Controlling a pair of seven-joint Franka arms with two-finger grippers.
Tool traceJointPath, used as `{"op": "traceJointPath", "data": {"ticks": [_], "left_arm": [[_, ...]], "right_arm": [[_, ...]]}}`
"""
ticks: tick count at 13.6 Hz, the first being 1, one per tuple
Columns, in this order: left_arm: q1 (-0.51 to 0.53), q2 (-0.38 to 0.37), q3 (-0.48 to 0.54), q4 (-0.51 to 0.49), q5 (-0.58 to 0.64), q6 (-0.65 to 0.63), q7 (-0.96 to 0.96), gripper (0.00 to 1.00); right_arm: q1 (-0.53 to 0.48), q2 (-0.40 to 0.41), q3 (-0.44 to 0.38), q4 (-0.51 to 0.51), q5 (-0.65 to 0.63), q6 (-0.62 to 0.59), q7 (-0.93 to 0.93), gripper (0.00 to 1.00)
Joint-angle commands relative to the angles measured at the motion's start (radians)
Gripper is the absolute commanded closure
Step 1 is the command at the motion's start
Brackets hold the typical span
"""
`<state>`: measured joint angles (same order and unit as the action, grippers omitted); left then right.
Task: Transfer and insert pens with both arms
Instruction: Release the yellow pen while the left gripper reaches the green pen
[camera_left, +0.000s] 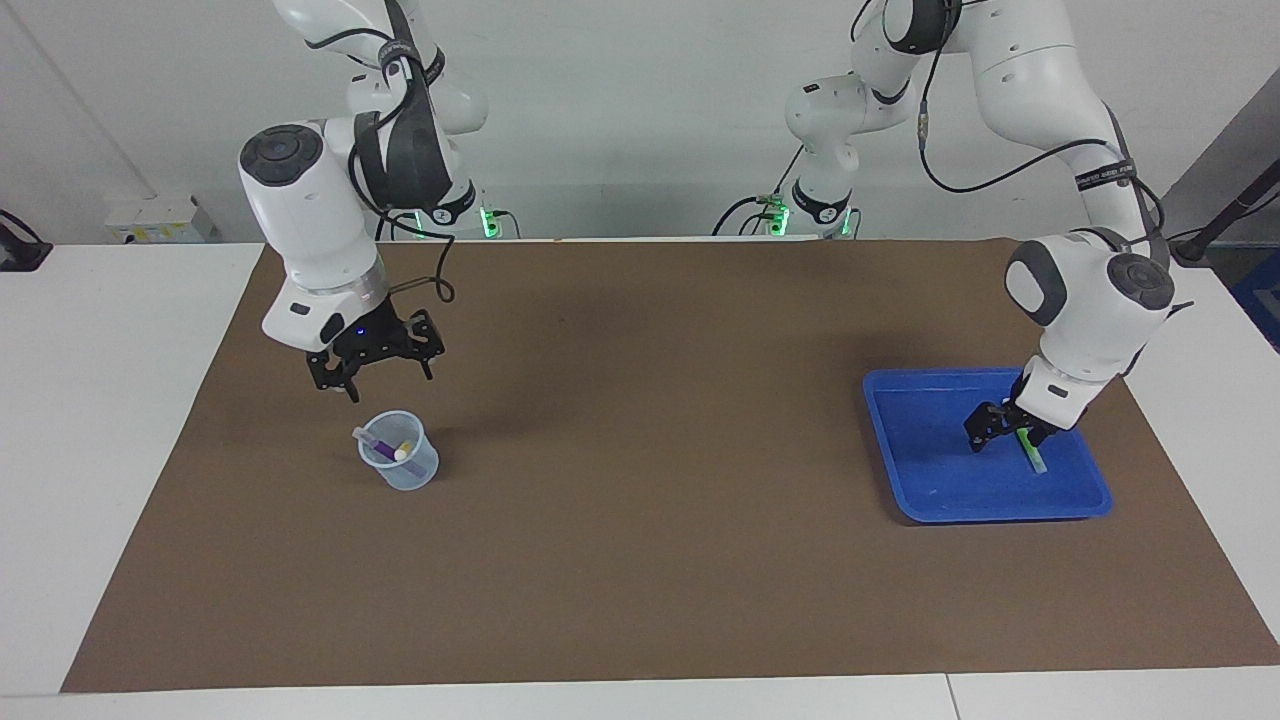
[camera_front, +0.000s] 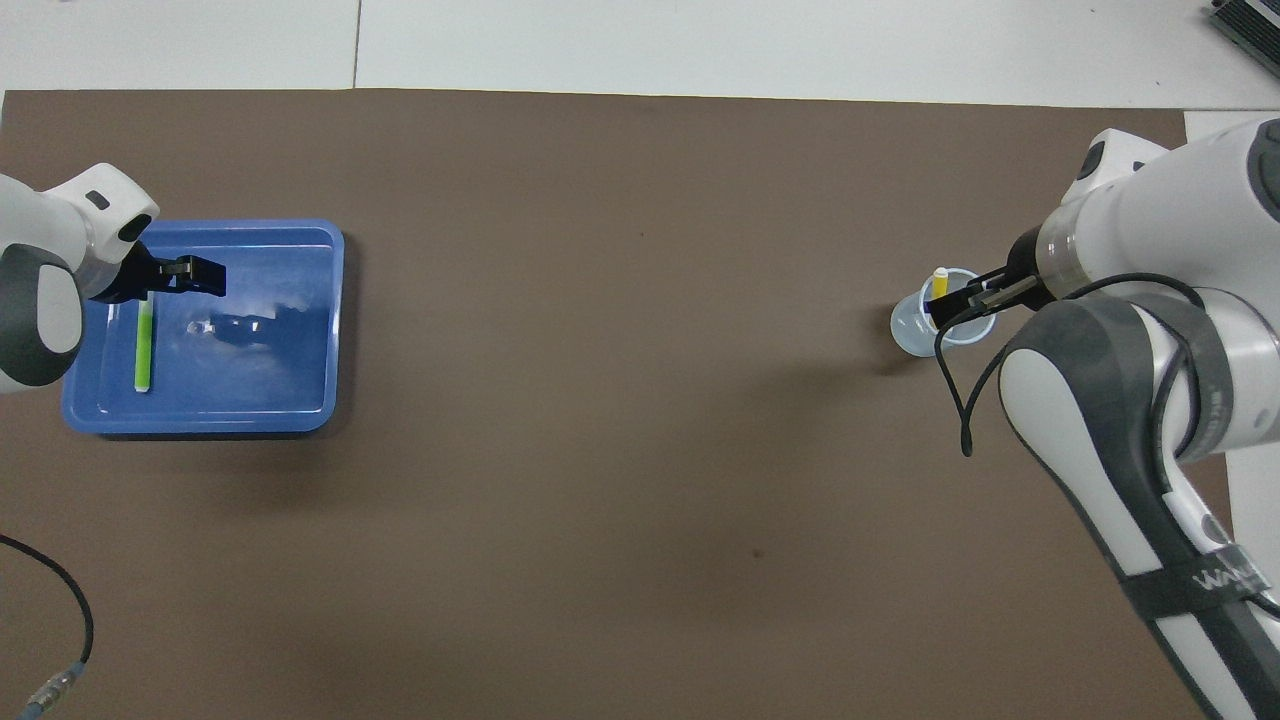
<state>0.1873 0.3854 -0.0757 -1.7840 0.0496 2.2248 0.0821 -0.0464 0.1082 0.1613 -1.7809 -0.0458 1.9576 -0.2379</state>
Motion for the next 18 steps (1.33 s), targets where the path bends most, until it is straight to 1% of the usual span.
{"op": "traceJointPath", "data": {"ticks": [1, 3, 6, 7, 8, 11, 12, 13, 14, 15, 16, 17, 18], "left_arm": [[0.052, 0.049, -0.018, 0.053, 0.001, -0.063, 0.043, 0.04], [0.063, 0.062, -0.018, 0.087, 0.001, -0.096, 0.08, 0.06], [0.08, 0.076, -0.016, 0.087, 0.001, -0.082, 0.139, 0.09], [0.083, 0.076, -0.015, 0.084, 0.001, -0.077, 0.16, 0.12], [0.089, 0.076, -0.013, 0.074, -0.002, -0.064, 0.18, 0.12], [0.103, 0.075, -0.013, 0.057, -0.002, -0.05, 0.199, 0.14], [0.104, 0.075, -0.012, 0.054, -0.001, -0.03, 0.2, 0.14], [0.109, 0.075, -0.012, 0.035, -0.001, 0.001, 0.212, 0.16], [0.112, 0.075, -0.012, 0.023, -0.001, 0.018, 0.223, 0.2], [0.112, 0.075, -0.012, 0.023, -0.001, 0.013, 0.223, 0.27], [0.112, 0.075, -0.012, 0.02, -0.001, 0.013, 0.223, 0.37], [0.113, 0.073, -0.012, 0.014, -0.002, 0.016, 0.225, 0.43], [0.113, 0.073, -0.012, 0.008, -0.001, 0.022, 0.226, 0.44]], "right_arm": [[-0.02, -0.041, 0.011, -0.002, 0.016, -0.031, -0.014, 0.0], [-0.018, -0.061, 0.007, -0.002, 0.023, -0.032, -0.017, 0.0], [-0.027, -0.065, 0.006, -0.003, 0.023, -0.014, -0.02, 0.0], [-0.041, -0.065, 0.006, -0.003, 0.023, -0.014, -0.023, 0.0], [-0.046, -0.068, 0.006, -0.009, 0.023, -0.02, -0.024, 0.0], [-0.046, -0.079, 0.004, -0.002, 0.026, -0.089, -0.018, 0.0], [-0.041, -0.093, 0.004, -0.002, 0.027, -0.098, -0.009, 0.0], [-0.035, -0.097, 0.006, 0.0, 0.049, -0.104, 0.015, 0.0], [-0.035, -0.101, 0.006, 0.0, 0.097, -0.108, 0.069, 0.0], [-0.036, -0.101, 0.004, 0.0, 0.162, -0.117, 0.136, 0.0], [-0.035, -0.102, 0.004, 0.0, 0.216, -0.118, 0.222, 0.0], [-0.03, -0.102, 0.009, 0.0, 0.24, -0.114, 0.294, 0.0], [-0.011, -0.102, 0.012, 0.0, 0.26, -0.108, 0.374, 0.0]]}}
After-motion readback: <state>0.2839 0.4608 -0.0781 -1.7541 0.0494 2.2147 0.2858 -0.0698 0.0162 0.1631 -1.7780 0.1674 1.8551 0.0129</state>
